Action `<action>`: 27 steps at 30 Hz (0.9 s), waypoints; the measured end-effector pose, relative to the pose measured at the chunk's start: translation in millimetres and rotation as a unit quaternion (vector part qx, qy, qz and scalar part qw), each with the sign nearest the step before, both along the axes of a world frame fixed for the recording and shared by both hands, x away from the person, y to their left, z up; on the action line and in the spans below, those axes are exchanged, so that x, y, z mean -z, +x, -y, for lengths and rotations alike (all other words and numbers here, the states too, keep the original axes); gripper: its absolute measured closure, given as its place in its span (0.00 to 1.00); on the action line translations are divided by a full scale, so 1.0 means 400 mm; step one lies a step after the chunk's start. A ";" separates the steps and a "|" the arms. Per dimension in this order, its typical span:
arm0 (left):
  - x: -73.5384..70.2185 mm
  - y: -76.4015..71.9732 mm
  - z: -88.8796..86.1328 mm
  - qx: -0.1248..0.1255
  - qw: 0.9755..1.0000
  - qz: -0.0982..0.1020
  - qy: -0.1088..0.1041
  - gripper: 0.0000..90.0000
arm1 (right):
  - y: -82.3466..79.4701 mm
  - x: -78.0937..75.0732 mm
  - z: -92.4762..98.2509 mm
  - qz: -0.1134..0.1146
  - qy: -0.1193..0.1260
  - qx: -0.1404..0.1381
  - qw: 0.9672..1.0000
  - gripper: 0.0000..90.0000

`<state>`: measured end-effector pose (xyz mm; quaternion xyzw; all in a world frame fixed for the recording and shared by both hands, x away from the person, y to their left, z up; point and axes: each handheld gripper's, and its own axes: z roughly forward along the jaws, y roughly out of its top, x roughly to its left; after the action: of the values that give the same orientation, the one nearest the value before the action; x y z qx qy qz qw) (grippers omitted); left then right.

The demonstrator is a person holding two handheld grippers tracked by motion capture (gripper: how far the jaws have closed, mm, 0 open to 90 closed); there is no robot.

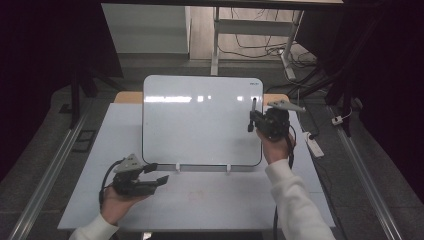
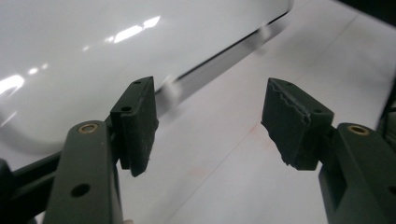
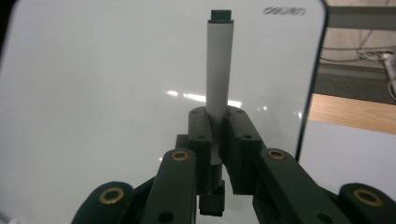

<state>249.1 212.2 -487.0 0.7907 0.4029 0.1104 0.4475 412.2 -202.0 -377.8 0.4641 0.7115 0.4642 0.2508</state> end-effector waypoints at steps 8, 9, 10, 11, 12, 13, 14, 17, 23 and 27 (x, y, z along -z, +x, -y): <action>0.051 -0.024 -0.115 -0.059 0.998 -0.021 -0.013 0.39 | 0.129 -0.014 -0.009 -0.012 0.000 0.053 0.999 0.90; 0.054 -0.025 -0.123 -0.063 0.998 -0.022 -0.015 0.39 | 0.139 -0.012 -0.011 -0.011 0.002 0.056 0.998 0.90; 0.057 -0.027 -0.129 -0.067 0.997 -0.023 -0.017 0.39 | 0.146 -0.010 -0.015 -0.009 0.001 0.059 0.998 0.90; 0.059 -0.027 -0.134 -0.068 0.997 -0.023 -0.017 0.39 | 0.153 -0.006 -0.019 -0.004 -0.002 0.061 0.998 0.89; 0.060 -0.028 -0.137 -0.071 0.997 -0.023 -0.018 0.39 | 0.158 -0.002 -0.023 -0.001 -0.004 0.063 0.998 0.89; 0.060 -0.029 -0.138 -0.072 0.997 -0.021 -0.017 0.39 | 0.162 0.002 -0.026 0.003 -0.006 0.065 0.998 0.89; 0.060 -0.029 -0.138 -0.073 0.997 -0.020 -0.016 0.39 | 0.165 0.005 -0.028 0.008 -0.003 0.067 0.998 0.89; 0.061 -0.033 -0.135 -0.071 0.997 -0.015 -0.010 0.39 | 0.168 0.010 -0.034 0.024 -0.009 0.067 0.997 0.88; 0.066 -0.033 -0.132 -0.068 0.997 -0.018 -0.009 0.39 | 0.166 0.008 -0.029 0.033 -0.016 0.057 0.998 0.84; 0.066 -0.034 -0.133 -0.069 0.997 -0.015 -0.009 0.39 | 0.164 0.008 -0.016 0.034 -0.014 0.055 0.998 0.77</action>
<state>235.4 265.3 -513.6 0.7584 0.4645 0.1256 0.4397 477.8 -195.5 -380.9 0.4831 0.6821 0.4556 0.3063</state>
